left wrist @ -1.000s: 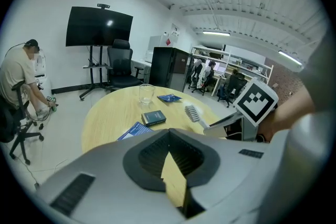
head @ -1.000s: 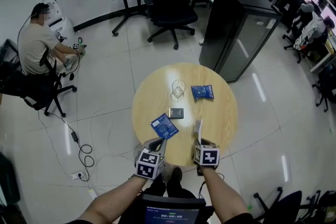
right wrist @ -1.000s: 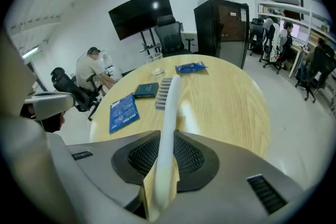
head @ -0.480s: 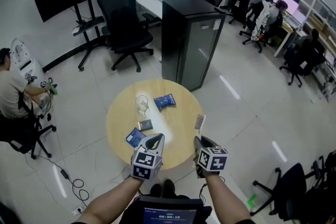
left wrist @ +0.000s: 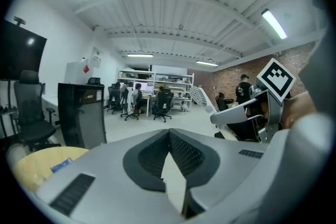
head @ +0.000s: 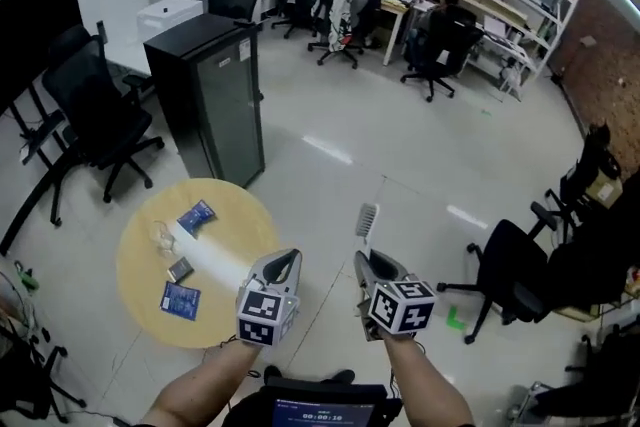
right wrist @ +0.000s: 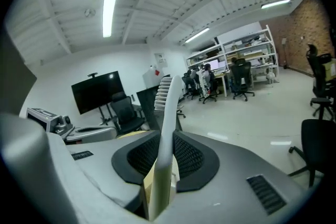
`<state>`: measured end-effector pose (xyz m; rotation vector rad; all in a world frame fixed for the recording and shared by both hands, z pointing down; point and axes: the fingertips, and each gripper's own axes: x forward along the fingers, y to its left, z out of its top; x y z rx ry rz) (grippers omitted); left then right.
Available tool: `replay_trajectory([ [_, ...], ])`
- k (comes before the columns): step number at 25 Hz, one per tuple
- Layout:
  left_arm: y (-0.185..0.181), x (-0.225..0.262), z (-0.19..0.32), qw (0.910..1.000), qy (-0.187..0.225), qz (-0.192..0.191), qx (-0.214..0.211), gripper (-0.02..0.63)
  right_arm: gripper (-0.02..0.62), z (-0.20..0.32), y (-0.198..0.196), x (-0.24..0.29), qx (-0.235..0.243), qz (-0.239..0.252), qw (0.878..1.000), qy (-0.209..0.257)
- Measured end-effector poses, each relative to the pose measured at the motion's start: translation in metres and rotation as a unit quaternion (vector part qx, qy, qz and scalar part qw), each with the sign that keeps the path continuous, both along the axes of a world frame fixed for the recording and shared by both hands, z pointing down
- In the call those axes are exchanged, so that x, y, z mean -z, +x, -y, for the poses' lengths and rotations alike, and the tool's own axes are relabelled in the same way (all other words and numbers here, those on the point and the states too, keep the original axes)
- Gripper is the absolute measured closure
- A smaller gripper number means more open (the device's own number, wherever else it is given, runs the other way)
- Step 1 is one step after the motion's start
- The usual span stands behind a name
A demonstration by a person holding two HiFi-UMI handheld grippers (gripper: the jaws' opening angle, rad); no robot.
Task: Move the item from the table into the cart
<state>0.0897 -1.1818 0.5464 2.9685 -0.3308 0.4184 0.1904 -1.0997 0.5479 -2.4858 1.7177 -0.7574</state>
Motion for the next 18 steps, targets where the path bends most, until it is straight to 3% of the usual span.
replay_trajectory([
  [6, 0.173, 0.051, -0.202, 0.9931, 0.021, -0.045, -0.106, 0.589, 0.514, -0.231, 0.145, 0.051, -0.111, -0.03, 0.993, 0.033],
  [10, 0.289, 0.068, -0.37, 0.9803, 0.021, -0.056, -0.188, 0.589, 0.514, -0.411, 0.241, 0.075, -0.188, -0.048, 0.98, 0.044],
  [14, 0.392, 0.079, -0.558, 0.958, 0.023, -0.067, -0.278, 0.589, 0.514, -0.605, 0.325, 0.088, -0.273, -0.058, 0.959, 0.055],
  [18, 0.476, 0.076, -0.742, 0.9189, 0.024, -0.075, -0.386, 0.589, 0.514, -0.784, 0.383, 0.083, -0.371, -0.064, 0.925, 0.052],
])
